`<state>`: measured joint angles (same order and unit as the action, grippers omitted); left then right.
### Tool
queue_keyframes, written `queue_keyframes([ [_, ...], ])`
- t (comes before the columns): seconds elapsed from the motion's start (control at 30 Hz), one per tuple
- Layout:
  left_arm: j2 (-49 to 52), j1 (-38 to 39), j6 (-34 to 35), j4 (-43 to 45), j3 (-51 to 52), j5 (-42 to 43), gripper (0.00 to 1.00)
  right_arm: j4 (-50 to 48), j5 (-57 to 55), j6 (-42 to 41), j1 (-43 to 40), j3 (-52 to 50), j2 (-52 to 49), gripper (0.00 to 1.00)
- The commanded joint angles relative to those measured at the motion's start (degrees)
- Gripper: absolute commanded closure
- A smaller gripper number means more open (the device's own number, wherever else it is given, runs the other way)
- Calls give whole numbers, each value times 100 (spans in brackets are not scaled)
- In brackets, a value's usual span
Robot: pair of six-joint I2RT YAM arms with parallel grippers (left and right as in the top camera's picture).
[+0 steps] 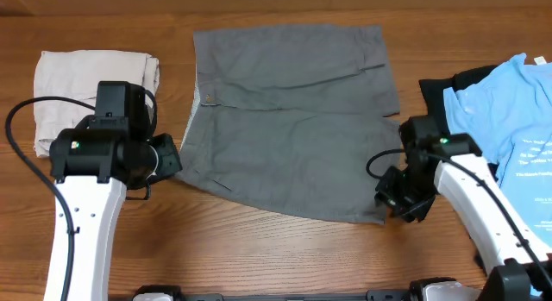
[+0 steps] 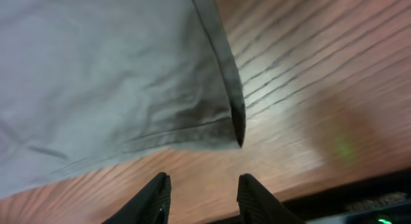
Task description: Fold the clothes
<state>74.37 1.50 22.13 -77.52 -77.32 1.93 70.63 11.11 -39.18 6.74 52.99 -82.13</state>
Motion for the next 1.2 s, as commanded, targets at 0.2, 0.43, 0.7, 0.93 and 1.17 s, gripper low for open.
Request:
queue_keyframes([
  [0.2,321,2,61,450,688,66,89,-623,254,-1091,-4,-612,57,42],
  [0.43,321,2,63,586,898,129,87,-796,273,-1591,-4,-811,57,30],
  [0.7,321,2,61,603,898,131,85,-1434,492,-1834,-4,-1355,57,31],
  [0.93,321,2,63,636,898,131,82,-1858,481,-1829,-4,-1447,57,51],
  [1.17,321,2,66,643,898,334,82,-1856,245,-1808,-4,-1447,57,86],
])
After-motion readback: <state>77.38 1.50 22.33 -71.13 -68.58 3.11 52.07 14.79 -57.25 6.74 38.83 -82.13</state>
